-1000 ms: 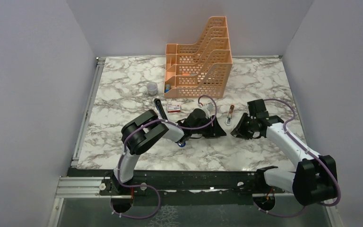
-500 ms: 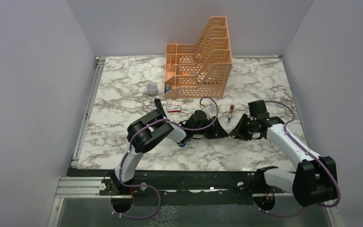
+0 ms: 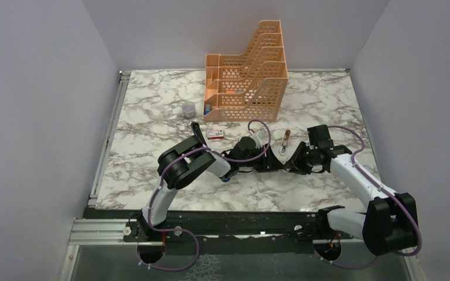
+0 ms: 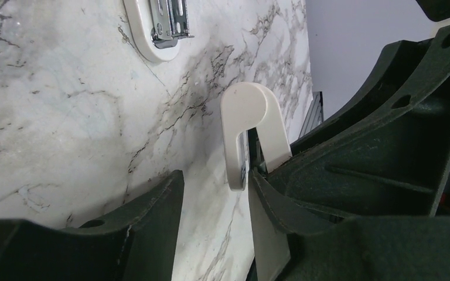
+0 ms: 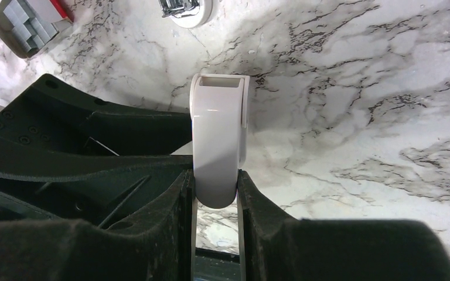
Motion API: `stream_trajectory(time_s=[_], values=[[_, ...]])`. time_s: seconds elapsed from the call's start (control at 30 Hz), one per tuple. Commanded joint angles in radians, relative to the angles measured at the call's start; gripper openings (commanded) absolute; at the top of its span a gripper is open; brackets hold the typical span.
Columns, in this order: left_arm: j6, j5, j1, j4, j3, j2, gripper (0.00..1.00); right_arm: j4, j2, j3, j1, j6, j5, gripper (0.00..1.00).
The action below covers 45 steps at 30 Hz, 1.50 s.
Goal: Load the staples into the stapler
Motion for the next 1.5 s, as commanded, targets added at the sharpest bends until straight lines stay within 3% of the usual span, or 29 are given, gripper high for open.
stream_trajectory(time_s=[0.0,0.13,0.3,0.77,1.07,1.47], values=[[0.010,0.033,-0.009,0.053,0.000,0.010,0.42,0.042,0.000,-0.006,0.004,0.013,-0.064,0.15],[0.001,0.042,-0.009,0.055,0.012,0.028,0.25,0.043,0.000,-0.001,0.004,0.017,-0.092,0.15],[0.007,0.048,-0.009,0.050,0.016,0.034,0.11,0.011,0.036,0.020,0.003,-0.002,-0.124,0.15],[0.056,0.017,-0.008,-0.226,0.054,0.075,0.06,-0.084,0.081,0.160,-0.041,-0.048,-0.027,0.15],[0.072,0.016,-0.008,-0.274,0.071,0.086,0.06,-0.034,0.140,0.194,-0.063,-0.075,0.071,0.16],[0.073,0.021,-0.008,-0.303,0.076,0.099,0.06,0.016,0.248,0.263,-0.065,-0.104,0.170,0.26]])
